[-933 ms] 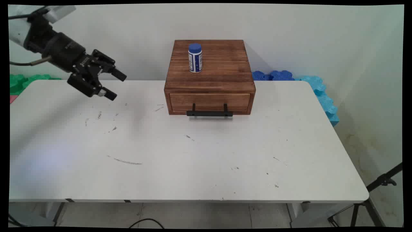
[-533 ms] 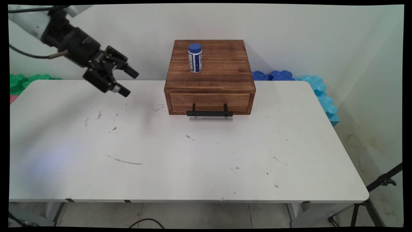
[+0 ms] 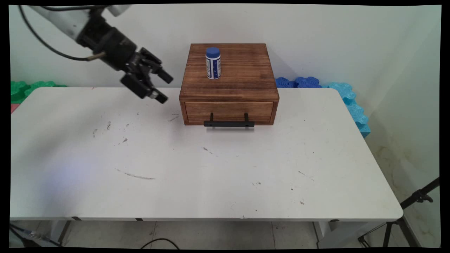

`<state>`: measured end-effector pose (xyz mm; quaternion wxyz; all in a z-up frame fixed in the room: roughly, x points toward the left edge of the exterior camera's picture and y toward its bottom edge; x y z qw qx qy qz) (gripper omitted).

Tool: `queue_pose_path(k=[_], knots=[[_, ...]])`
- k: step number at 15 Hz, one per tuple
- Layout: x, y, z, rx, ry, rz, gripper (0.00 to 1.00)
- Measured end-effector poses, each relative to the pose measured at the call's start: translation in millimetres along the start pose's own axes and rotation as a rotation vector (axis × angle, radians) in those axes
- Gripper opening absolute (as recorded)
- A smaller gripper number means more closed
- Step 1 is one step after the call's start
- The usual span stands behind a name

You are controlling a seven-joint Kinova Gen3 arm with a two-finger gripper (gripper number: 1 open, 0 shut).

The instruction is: Open the drawer

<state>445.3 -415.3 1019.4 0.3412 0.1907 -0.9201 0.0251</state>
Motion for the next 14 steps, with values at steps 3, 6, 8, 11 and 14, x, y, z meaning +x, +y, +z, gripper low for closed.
queue_pose_path(k=[3,6,8,11,14], knots=[[18,5,29,0.022,-0.028,0.014,1.0],[30,8,59,0.045,-0.064,0.029,1.0],[36,8,79,0.06,-0.087,0.039,1.0],[43,4,109,0.084,-0.123,0.055,1.0],[49,-5,146,0.106,-0.163,0.061,1.0]])
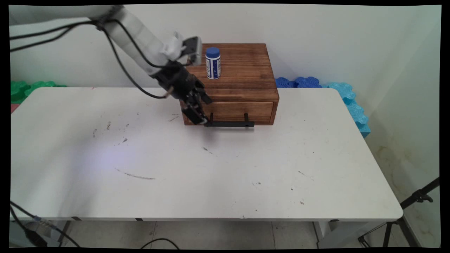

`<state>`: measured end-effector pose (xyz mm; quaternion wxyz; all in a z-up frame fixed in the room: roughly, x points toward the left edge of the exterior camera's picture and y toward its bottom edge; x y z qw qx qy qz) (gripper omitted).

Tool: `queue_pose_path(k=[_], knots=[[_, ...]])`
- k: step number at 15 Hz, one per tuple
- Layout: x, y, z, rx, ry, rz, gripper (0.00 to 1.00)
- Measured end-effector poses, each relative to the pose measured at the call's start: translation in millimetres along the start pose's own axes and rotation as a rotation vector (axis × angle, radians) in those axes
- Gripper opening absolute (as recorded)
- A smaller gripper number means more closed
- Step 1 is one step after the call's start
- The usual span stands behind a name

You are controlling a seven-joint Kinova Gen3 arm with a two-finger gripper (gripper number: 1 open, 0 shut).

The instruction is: Open the drawer

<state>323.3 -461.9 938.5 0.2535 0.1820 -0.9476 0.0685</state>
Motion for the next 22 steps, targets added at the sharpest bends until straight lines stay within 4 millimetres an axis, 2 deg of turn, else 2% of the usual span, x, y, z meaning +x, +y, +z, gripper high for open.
queue_pose_path(k=[3,12,18,22], knots=[[9,-4,34,0.014,-0.032,0.005,1.0],[23,-5,112,0.049,-0.087,0.033,1.0],[27,-5,140,0.072,-0.108,0.042,1.0],[29,3,156,0.058,-0.116,0.032,1.0]])
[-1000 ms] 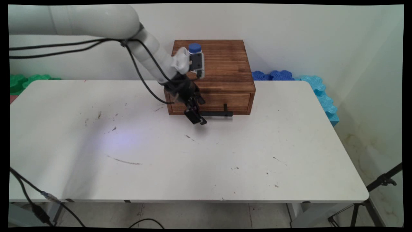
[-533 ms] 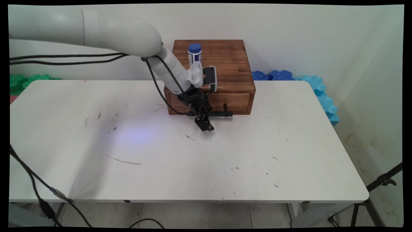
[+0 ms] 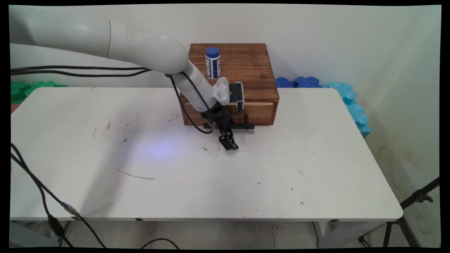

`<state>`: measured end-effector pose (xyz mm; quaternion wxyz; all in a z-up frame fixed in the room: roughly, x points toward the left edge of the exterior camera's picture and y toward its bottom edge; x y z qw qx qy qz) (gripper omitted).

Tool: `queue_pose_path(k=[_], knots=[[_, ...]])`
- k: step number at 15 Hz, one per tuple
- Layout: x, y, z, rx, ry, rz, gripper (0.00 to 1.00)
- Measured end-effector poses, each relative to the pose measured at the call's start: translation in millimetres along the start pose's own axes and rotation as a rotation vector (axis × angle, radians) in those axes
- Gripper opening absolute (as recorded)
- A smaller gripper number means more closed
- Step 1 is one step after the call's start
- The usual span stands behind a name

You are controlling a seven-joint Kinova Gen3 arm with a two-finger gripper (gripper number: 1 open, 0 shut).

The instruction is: Open the drawer

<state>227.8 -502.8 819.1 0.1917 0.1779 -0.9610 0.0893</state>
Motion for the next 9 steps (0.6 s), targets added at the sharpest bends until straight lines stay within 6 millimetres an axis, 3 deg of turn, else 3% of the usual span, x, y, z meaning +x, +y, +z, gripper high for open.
queue_pose_path(k=[9], knots=[[11,33,-4,-0.059,0.009,0.005,1.0]])
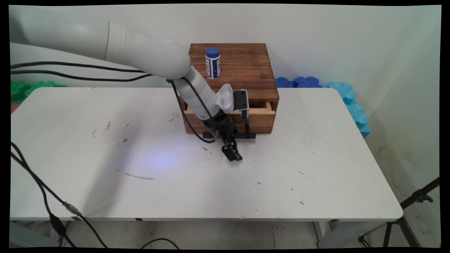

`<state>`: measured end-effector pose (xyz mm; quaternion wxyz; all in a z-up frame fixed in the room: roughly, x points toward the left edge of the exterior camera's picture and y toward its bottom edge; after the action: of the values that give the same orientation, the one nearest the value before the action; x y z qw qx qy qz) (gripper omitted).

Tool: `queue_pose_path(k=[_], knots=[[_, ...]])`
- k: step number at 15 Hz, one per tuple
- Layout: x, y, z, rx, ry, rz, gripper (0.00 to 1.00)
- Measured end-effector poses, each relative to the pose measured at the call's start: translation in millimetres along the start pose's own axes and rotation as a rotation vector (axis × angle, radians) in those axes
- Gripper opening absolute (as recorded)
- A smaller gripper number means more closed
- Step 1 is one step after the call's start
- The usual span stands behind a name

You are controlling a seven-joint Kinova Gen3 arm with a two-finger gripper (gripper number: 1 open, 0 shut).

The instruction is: Open the drawer

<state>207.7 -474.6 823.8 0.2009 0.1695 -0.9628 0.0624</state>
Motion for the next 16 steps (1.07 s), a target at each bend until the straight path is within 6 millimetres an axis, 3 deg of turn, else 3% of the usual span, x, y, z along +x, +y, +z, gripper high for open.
queue_pose_path(k=[16], knots=[[2,65,-34,-0.074,0.013,0.033,1.0]])
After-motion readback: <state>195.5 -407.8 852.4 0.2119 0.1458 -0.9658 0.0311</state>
